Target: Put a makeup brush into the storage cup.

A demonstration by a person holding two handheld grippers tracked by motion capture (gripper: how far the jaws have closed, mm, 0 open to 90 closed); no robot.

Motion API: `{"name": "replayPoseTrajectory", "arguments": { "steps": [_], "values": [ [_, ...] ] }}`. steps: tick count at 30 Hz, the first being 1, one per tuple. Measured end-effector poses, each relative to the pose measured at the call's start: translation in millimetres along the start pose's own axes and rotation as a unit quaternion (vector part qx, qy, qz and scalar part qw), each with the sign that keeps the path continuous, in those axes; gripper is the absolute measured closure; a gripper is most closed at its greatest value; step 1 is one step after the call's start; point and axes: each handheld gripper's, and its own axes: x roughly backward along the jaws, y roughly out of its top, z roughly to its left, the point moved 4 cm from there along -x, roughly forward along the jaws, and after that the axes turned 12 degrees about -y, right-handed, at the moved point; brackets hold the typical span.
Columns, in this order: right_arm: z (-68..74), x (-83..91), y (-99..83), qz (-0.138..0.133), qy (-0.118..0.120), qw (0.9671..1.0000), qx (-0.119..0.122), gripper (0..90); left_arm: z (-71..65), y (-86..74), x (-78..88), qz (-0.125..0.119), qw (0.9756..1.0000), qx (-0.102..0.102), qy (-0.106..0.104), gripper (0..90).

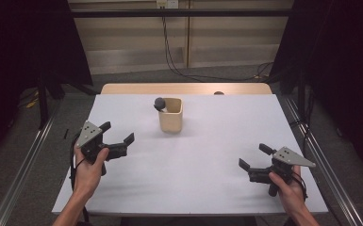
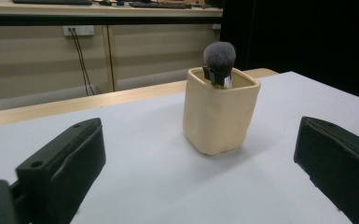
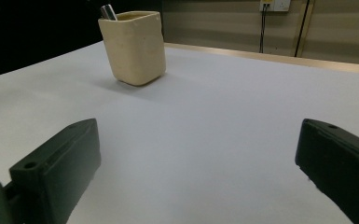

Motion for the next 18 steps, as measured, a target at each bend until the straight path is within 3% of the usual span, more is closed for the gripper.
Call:
{"name": "replayPoseTrajectory", "arguments": {
  "steps": [2,5,7,9,11,18],
  "values": [
    [0.5,-0.1,-0.8,0.002,0.001,1.0000,0.001,0.0,-0.8,-2.8,3.6,0.004,1.0000,-0.005,0.005,1.7],
    [0.6,1.0,-0.8,0.001,0.003,1.0000,0.004,0.0,-2.3,-6.6,8.6,0.009,1.0000,0.002,0.001,1.8],
    [0.1,0.7,-1.0,0.002,0.001,1.0000,0.002,0.0,-4.5,-8.3,10.7,0.018,0.9998,0.002,-0.012,1.8],
    [0.1,0.7,-1.0,0.003,0.000,1.0000,0.002,0.0,-7.2,-10.0,14.0,0.018,0.9998,-0.003,-0.001,2.1],
    [0.2,1.0,-1.1,0.002,0.001,1.0000,0.004,0.0,-10.0,-12.2,17.0,0.019,0.9998,0.005,-0.008,2.1],
    [0.1,1.5,-1.5,0.003,-0.001,1.0000,0.002,0.0,-19.7,-25.6,23.3,0.034,0.9992,-0.009,-0.017,2.1]
  ]
}}
